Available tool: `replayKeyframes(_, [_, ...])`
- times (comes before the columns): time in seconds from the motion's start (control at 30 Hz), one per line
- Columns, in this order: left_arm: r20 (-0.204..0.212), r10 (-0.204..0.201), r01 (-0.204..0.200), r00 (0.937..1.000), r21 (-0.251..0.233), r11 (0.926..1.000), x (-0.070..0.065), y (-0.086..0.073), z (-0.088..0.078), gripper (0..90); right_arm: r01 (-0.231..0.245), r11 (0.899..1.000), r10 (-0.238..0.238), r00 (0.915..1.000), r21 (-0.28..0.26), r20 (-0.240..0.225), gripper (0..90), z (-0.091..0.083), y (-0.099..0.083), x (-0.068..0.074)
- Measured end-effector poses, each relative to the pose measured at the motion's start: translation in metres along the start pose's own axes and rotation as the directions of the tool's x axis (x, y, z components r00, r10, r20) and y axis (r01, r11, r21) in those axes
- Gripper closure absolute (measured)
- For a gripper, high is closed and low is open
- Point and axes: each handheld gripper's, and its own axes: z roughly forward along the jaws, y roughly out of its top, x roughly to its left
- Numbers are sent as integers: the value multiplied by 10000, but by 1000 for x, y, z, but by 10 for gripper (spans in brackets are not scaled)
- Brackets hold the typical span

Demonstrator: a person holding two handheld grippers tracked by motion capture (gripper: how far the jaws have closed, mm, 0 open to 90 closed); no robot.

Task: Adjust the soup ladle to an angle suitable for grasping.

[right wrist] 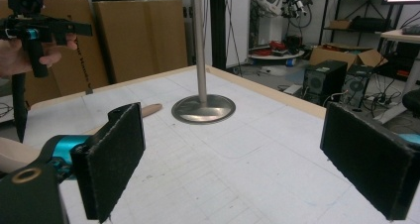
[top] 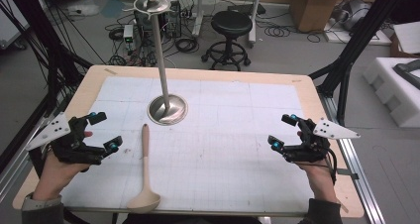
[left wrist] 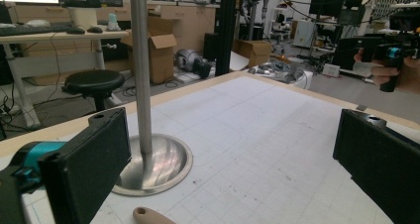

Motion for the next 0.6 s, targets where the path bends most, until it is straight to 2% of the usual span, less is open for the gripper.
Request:
replayKeyframes(0.13, [-5,39,-39,10000,-8,10000,0,0,1,18,-16,10000,16,10000,26,18,92,0,-1,-1])
replayKeyframes(0.17, [-166,162,-162,9997,-48,9999,0,-1,2,18,-29,10000,29,10000,12,36,92,0,-1,-1])
replayKeyframes(0.3, [-338,323,-330,9989,-187,9993,-1,-2,3,18,-44,10000,44,10000,6,0,92,0,-2,-1])
replayKeyframes(0.43, [-377,387,-384,9985,85,9992,0,-3,6,18,-26,10000,26,10000,41,23,92,1,-3,-1])
replayKeyframes(0.5, [-223,339,-334,9992,241,9992,0,-4,8,18,-47,10000,47,10000,59,0,92,1,-3,-1])
replayKeyframes(0.57, [-175,454,-448,9988,310,9985,-1,-6,10,39,-42,10000,42,10000,83,-42,92,1,-3,-1])
replayKeyframes(0.6, [-158,475,-470,9987,283,9985,-1,-8,12,119,-15,10000,15,10000,84,-62,92,1,-3,-1])
